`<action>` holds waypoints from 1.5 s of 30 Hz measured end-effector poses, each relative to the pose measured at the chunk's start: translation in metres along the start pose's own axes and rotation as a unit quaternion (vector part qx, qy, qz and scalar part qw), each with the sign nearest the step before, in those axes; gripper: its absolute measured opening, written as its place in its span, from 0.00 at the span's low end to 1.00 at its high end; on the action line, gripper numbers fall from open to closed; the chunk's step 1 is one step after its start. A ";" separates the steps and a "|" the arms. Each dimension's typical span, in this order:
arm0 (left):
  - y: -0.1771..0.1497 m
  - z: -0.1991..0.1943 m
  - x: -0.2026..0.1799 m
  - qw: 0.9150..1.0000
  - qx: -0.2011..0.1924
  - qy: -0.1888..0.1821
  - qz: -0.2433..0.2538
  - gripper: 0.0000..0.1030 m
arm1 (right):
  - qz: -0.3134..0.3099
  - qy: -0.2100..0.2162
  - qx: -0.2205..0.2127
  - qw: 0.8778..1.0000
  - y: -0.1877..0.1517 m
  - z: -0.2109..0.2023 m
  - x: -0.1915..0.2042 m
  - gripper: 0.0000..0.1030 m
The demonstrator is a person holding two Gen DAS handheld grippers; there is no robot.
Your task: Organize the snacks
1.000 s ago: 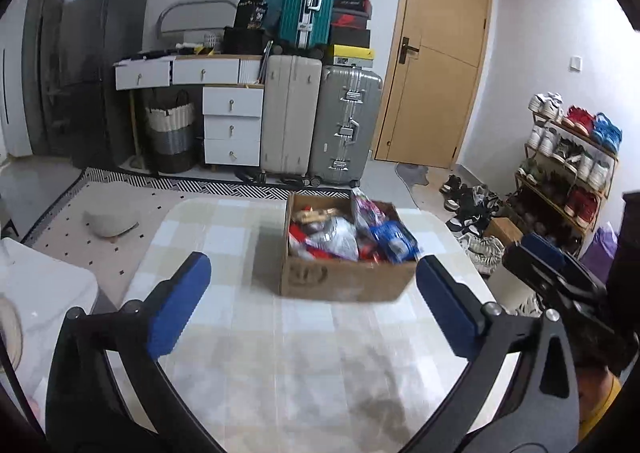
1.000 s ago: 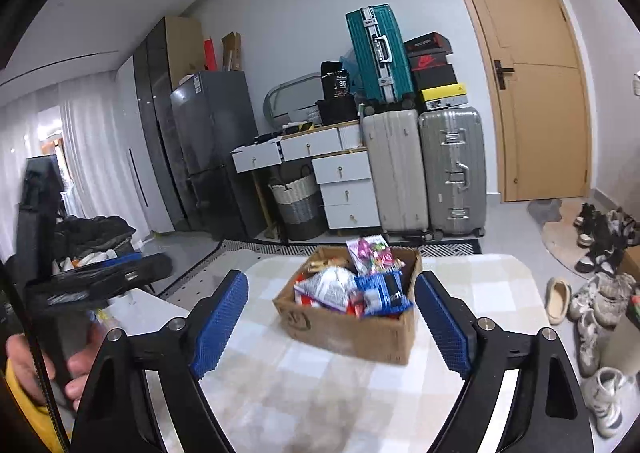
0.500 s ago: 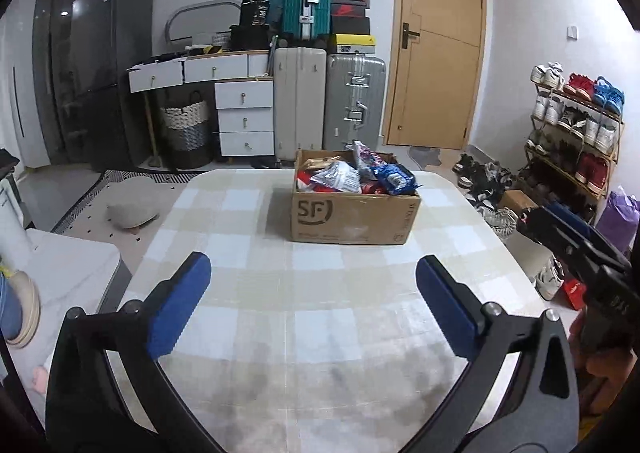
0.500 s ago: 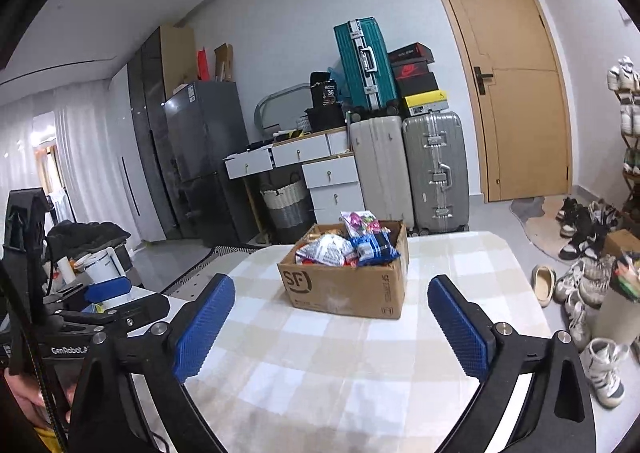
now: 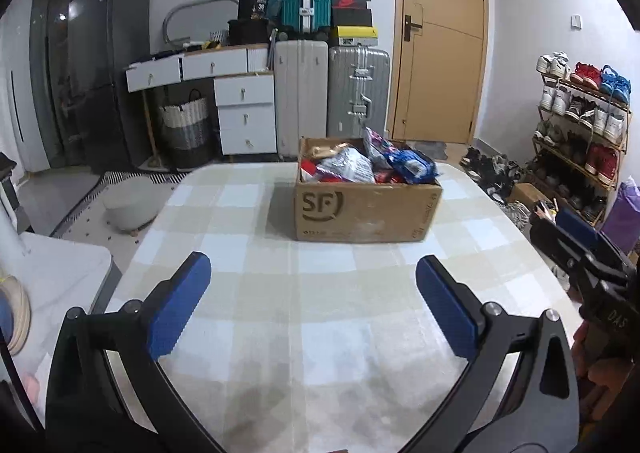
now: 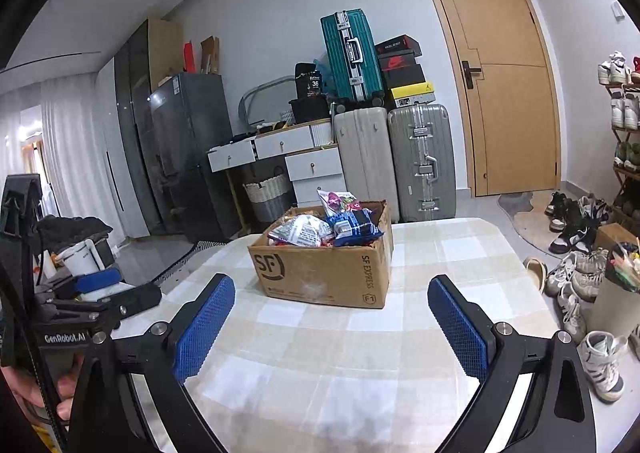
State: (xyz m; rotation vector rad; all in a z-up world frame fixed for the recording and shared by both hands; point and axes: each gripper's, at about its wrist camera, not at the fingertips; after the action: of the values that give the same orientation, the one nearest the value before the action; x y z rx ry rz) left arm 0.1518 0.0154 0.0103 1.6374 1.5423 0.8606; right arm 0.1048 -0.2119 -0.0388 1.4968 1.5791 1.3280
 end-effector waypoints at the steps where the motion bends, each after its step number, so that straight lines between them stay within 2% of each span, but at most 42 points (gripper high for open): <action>1: -0.001 0.006 0.000 1.000 -0.005 0.005 0.000 0.99 | 0.002 0.000 0.001 1.000 0.000 0.005 -0.003 0.96; 6: 0.007 0.039 0.006 0.999 -0.046 0.022 0.006 1.00 | 0.001 -0.011 0.004 1.000 -0.011 0.032 -0.015 0.96; 9: 0.001 0.058 0.009 0.996 -0.076 0.036 0.006 1.00 | 0.008 -0.026 0.014 1.000 -0.020 0.048 -0.025 0.96; 10: -0.002 0.068 0.010 0.996 -0.075 0.041 0.005 1.00 | 0.014 -0.042 0.015 0.999 -0.025 0.054 -0.029 0.96; 14: -0.014 0.097 0.018 0.996 -0.077 0.031 -0.016 1.00 | 0.021 -0.057 0.004 0.998 -0.036 0.060 -0.038 0.96; 18: -0.025 0.115 0.025 0.995 -0.083 0.028 -0.040 1.00 | 0.012 -0.053 -0.011 0.998 -0.035 0.057 -0.036 0.96; 22: -0.033 0.145 0.032 0.996 -0.050 0.034 -0.064 1.00 | 0.001 -0.061 -0.015 0.998 -0.036 0.057 -0.033 0.98; 27: -0.039 0.156 0.038 0.994 -0.049 0.044 -0.088 0.99 | -0.012 -0.061 -0.016 0.998 -0.038 0.054 -0.027 0.98; 45: -0.045 0.161 0.021 0.995 -0.067 0.050 -0.058 1.00 | -0.017 -0.060 -0.020 0.998 -0.038 0.051 -0.024 0.98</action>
State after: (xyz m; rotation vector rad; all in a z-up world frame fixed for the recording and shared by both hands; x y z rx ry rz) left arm 0.2671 0.0286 -0.1118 1.4138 1.5956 0.9725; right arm 0.1420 -0.2167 -0.0961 1.4903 1.4875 1.2219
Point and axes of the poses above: each gripper's, at about its wrist camera, not at the fingertips, and z roughly the way its jaws point, x to its left, y to its top, and after that the axes turned 1 degree about y, right-handed
